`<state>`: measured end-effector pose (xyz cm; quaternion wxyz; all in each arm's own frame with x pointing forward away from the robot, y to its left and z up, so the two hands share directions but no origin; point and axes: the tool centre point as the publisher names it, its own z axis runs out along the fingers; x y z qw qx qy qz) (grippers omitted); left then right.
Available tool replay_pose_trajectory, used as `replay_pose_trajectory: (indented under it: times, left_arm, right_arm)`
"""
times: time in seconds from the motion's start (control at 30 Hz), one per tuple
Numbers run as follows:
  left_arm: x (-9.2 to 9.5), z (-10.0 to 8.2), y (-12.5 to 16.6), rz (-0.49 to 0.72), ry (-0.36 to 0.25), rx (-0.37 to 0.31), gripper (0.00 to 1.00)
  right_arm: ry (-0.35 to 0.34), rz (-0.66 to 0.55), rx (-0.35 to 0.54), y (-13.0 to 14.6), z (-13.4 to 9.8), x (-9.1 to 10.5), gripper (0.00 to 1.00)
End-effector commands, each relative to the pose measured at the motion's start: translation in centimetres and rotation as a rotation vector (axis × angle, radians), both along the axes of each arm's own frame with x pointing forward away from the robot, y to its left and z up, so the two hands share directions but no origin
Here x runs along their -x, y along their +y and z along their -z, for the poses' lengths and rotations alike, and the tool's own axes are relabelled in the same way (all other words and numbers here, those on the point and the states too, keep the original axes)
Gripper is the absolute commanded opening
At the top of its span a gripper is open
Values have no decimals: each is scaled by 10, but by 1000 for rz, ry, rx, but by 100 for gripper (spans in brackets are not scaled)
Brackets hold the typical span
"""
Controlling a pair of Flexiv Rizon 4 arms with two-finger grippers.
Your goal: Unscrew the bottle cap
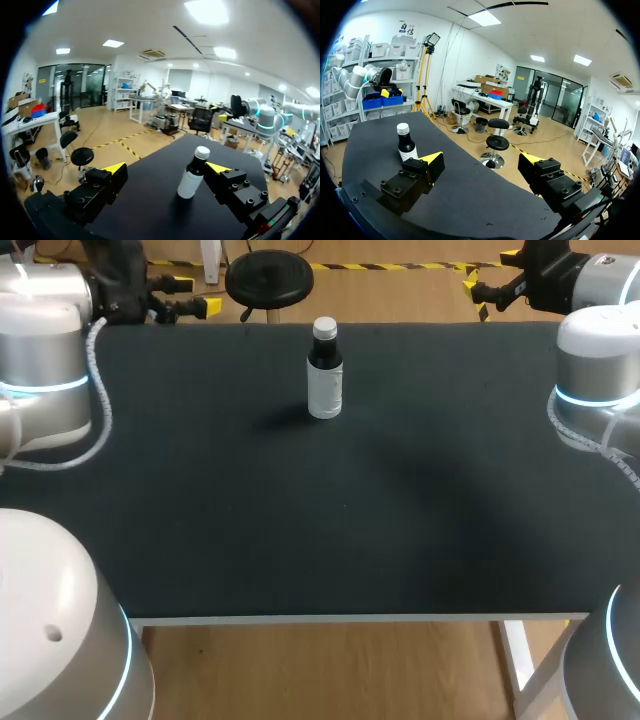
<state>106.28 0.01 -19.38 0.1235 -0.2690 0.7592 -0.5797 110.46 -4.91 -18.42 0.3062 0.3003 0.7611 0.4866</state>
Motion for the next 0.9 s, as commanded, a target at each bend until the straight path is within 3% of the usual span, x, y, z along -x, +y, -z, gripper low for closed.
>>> replay_pose_trajectory:
  times: [0.03,0.27,0.9]
  left_arm:
    - [0,7,5,188,-26,53,100]
    - [6,15,2,286,-91,75,100]
    - [7,19,0,317,-81,68,100]
  right_arm:
    - [0,-1,0,0,0,0,100]
    - [0,-1,0,0,0,0,100]
    - [0,-1,0,0,0,0,100]
